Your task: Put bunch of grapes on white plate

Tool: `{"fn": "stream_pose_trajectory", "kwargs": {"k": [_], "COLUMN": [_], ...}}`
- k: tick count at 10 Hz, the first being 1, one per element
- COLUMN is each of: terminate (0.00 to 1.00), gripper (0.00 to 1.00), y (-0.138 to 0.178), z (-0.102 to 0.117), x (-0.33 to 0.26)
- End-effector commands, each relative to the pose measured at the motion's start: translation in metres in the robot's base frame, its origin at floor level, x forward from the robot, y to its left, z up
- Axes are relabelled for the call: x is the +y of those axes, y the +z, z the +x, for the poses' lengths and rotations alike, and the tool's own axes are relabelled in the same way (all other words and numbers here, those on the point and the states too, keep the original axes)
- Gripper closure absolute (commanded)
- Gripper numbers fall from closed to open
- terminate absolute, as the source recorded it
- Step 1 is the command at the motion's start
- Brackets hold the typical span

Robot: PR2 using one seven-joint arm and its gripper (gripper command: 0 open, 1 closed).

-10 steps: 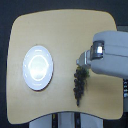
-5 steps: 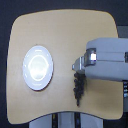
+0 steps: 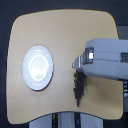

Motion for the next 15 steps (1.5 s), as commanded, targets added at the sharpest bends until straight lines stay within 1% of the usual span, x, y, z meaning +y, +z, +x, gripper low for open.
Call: {"fn": "stream_pose_trajectory", "kwargs": {"k": [1,4,6,8,12,14,15], "terminate": [0.00,0.00,0.00,0.00,0.00,0.00,0.00], "gripper": [0.00,0.00,0.00,0.00,0.00,0.00,1.00], "y": [-0.037,-0.040,-0.041,-0.040,-0.041,-0.033,-0.032], "z": [0.011,0.000,-0.018,-0.029,-0.028,-0.025,-0.024], "x": [0.030,0.032,0.033,0.034,0.033,0.017,0.013]}}
